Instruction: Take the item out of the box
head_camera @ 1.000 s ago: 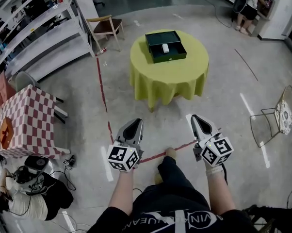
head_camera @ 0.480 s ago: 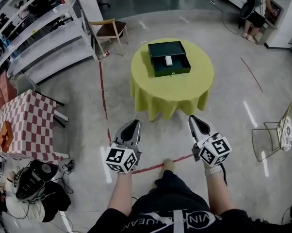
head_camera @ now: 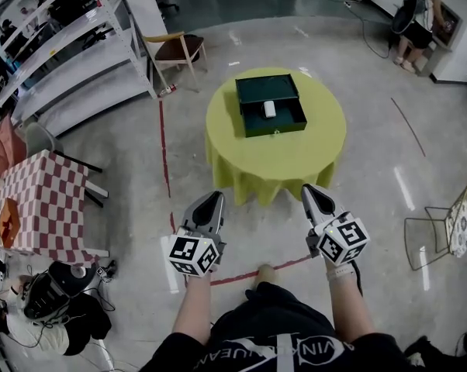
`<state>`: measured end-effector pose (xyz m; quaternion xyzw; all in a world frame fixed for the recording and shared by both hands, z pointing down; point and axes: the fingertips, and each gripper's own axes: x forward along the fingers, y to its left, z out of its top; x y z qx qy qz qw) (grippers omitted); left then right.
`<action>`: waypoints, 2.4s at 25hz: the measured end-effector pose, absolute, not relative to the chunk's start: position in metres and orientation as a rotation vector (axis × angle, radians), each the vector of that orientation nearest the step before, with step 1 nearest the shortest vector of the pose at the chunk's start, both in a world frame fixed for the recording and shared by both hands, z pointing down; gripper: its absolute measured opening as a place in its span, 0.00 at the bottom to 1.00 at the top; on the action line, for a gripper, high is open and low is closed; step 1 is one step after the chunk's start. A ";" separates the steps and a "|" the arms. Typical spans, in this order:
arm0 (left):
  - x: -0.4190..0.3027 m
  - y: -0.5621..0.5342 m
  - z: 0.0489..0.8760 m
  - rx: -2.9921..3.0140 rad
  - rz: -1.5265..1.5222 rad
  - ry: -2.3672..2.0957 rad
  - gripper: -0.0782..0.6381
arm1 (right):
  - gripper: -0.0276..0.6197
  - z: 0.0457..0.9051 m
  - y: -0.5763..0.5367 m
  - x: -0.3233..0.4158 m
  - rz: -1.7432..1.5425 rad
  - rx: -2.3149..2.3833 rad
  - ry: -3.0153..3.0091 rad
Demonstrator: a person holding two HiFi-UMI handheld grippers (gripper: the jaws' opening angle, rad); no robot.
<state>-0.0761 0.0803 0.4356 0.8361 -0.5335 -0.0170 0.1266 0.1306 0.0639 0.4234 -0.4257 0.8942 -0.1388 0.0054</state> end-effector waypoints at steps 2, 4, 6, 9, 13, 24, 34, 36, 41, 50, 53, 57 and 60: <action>-0.075 0.072 0.435 2.431 -0.048 -1.563 0.14 | 0.05 0.425 0.054 0.132 -0.440 -1.323 2.801; -0.073 0.064 0.434 2.428 -0.048 -1.574 0.14 | 0.05 0.425 0.046 0.134 -0.443 -1.312 2.803; -0.071 0.059 0.434 2.426 -0.050 -1.583 0.14 | 0.05 0.427 0.038 0.136 -0.445 -1.300 2.807; -0.071 0.054 0.438 2.416 -0.050 -1.594 0.14 | 0.05 0.431 0.029 0.134 -0.454 -1.284 2.812; -0.072 0.052 0.450 2.385 -0.035 -1.598 0.14 | 0.05 0.441 0.026 0.133 -0.490 -1.274 2.822; -0.066 0.001 0.457 2.403 -0.029 -1.559 0.14 | 0.05 0.452 -0.016 0.132 -0.528 -1.295 2.814; -0.066 -0.071 0.455 2.450 -0.028 -1.481 0.14 | 0.05 0.458 -0.079 0.119 -0.561 -1.334 2.818; -0.068 -0.083 0.457 2.457 -0.020 -1.463 0.14 | 0.05 0.462 -0.091 0.114 -0.573 -1.339 2.820; -0.076 -0.112 0.466 2.449 -0.012 -1.440 0.14 | 0.05 0.471 -0.118 0.101 -0.598 -1.346 2.834; -0.081 -0.162 0.476 2.459 0.000 -1.362 0.14 | 0.05 0.479 -0.158 0.089 -0.636 -1.418 2.834; -0.081 -0.178 0.477 2.471 0.002 -1.338 0.14 | 0.05 0.482 -0.171 0.087 -0.645 -1.447 2.836; -0.084 -0.194 0.480 2.475 0.004 -1.312 0.14 | 0.05 0.483 -0.186 0.080 -0.656 -1.469 2.834; -0.087 -0.206 0.483 2.473 0.007 -1.296 0.14 | 0.05 0.485 -0.196 0.075 -0.660 -1.486 2.851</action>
